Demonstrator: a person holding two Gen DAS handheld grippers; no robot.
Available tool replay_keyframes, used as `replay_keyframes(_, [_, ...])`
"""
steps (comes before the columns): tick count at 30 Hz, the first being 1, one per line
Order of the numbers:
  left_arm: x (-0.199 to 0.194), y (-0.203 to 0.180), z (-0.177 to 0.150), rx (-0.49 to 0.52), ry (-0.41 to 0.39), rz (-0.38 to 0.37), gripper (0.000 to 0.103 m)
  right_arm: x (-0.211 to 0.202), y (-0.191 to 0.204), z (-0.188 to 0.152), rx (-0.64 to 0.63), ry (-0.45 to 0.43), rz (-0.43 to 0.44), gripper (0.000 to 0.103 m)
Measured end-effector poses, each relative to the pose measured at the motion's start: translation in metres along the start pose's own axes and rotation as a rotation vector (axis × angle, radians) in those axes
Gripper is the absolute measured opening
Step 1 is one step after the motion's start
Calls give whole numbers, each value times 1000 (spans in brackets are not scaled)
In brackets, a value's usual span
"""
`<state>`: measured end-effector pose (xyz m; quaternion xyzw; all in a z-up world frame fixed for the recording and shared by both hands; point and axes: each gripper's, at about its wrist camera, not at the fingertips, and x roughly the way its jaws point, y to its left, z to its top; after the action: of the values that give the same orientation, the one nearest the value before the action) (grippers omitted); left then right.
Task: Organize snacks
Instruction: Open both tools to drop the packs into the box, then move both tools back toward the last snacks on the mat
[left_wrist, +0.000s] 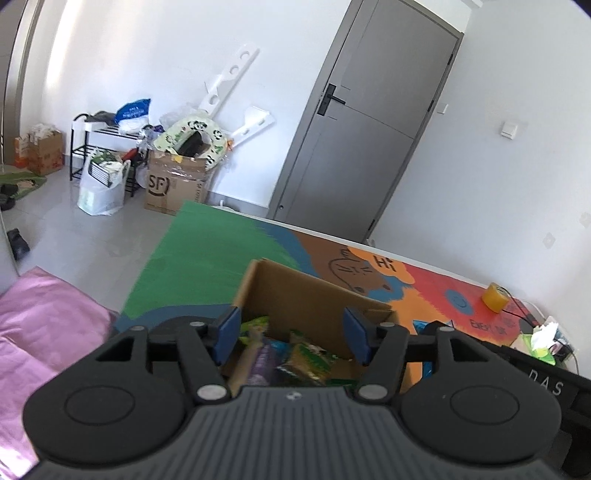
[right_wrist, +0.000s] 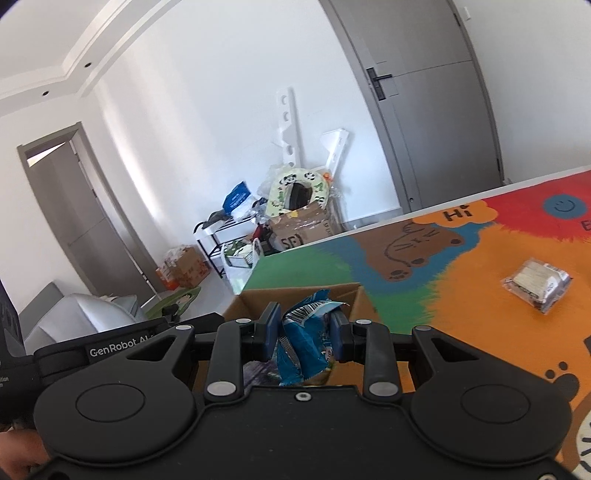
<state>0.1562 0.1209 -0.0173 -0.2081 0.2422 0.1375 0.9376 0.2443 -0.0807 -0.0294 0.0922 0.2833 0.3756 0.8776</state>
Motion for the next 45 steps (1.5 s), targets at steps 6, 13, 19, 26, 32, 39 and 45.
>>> replay_keyframes(6, [-10, 6, 0, -5, -12, 7, 68, -1, 10, -8, -22, 32, 9, 29])
replay_keyframes(13, [-17, 13, -3, -13, -9, 1, 68, -9, 21, -14, -45, 62, 16, 41])
replay_keyframes(19, [-21, 12, -4, -14, -14, -4, 68, -23, 13, -12, -22, 31, -28, 51])
replay_keyframes(26, [-24, -2, -7, 14, -16, -34, 68, -38, -8, -17, 1, -2, -92, 75])
replay_keyframes(32, [-18, -23, -14, 35, 7, -58, 69, -55, -26, -23, -28, -61, -195, 97])
replay_keyframes(39, [-14, -52, -24, 53, 26, -77, 72, -74, -55, -26, -4, -73, -247, 103])
replay_keyframes(45, [-12, -82, -29, 89, 32, -99, 72, -93, -80, -27, 39, -98, -276, 103])
